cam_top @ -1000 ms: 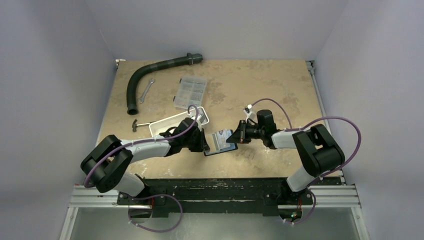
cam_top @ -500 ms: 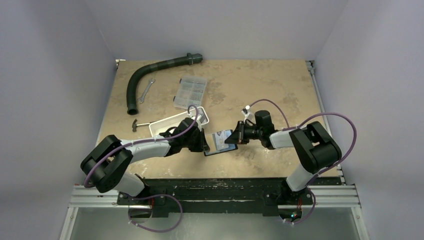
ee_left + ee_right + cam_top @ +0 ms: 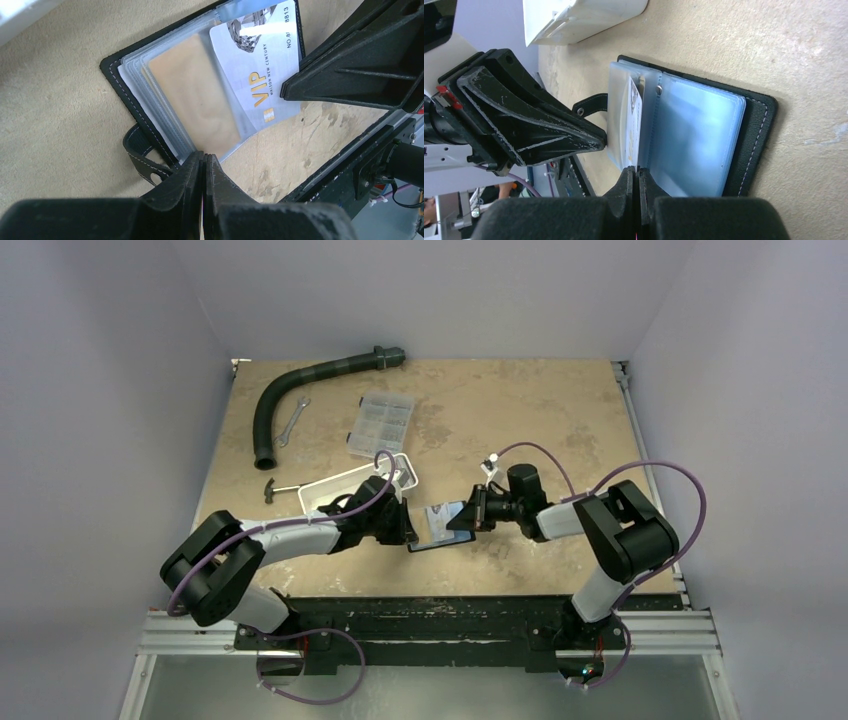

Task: Put the credit cards into the card holder
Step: Insert the credit card into the card holder.

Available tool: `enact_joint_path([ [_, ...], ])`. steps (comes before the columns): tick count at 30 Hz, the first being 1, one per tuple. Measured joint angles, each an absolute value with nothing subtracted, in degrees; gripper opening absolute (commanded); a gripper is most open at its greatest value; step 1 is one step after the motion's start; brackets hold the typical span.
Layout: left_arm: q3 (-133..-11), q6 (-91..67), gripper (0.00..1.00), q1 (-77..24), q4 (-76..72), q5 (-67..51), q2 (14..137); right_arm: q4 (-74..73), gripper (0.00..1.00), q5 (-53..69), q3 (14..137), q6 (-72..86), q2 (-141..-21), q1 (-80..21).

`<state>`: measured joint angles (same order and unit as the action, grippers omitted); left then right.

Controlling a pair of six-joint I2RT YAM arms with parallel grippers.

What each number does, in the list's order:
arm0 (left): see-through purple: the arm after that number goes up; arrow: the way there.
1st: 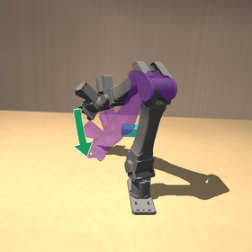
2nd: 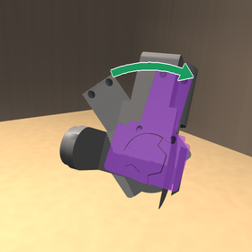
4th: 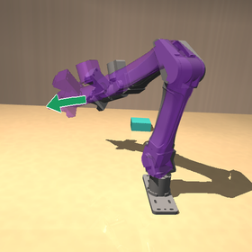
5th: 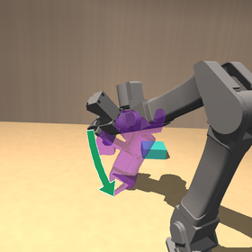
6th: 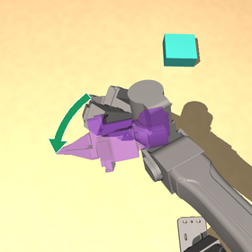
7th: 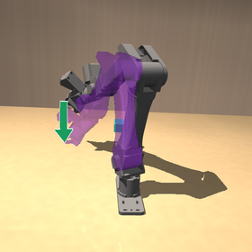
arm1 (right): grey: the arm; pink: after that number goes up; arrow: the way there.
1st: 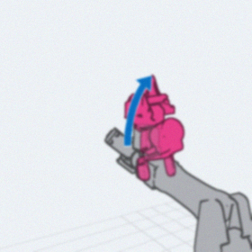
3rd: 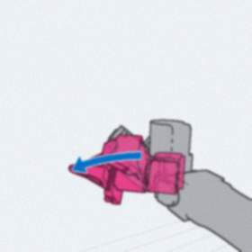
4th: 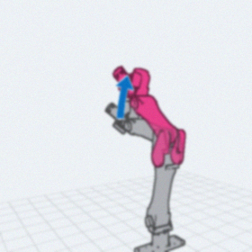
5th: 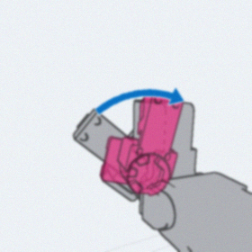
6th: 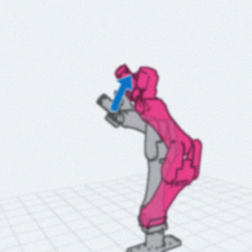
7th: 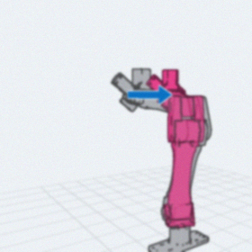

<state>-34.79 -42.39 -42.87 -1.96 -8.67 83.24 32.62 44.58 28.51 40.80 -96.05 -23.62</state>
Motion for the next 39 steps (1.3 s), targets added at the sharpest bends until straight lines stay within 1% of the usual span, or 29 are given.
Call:
enact_joint_path([
  [10, -34.7, -42.4, 0.05, -42.9, -1.9, -8.7, 83.1, 32.8, 0.0, 44.5, 27.0, 44.5, -95.6, -23.6],
  [20, -34.5, -42.4, 0.05, -42.9, -2.1, -8.8, 83.1, 31.0, 0.0, 41.2, 23.3, 48.4, -89.2, -23.7],
  [26, -34.5, -42.4, 0.05, -42.9, -2.2, -8.8, 83.1, 30.5, 0.0, 39.7, 22.6, 50.3, -88.8, -23.9],
  [39, -34.2, -42.7, 0.05, -42.9, -2.9, -9.2, 83.2, 42.0, 0.0, 33.4, 14.5, 62.1, -87.0, -25.3],
])
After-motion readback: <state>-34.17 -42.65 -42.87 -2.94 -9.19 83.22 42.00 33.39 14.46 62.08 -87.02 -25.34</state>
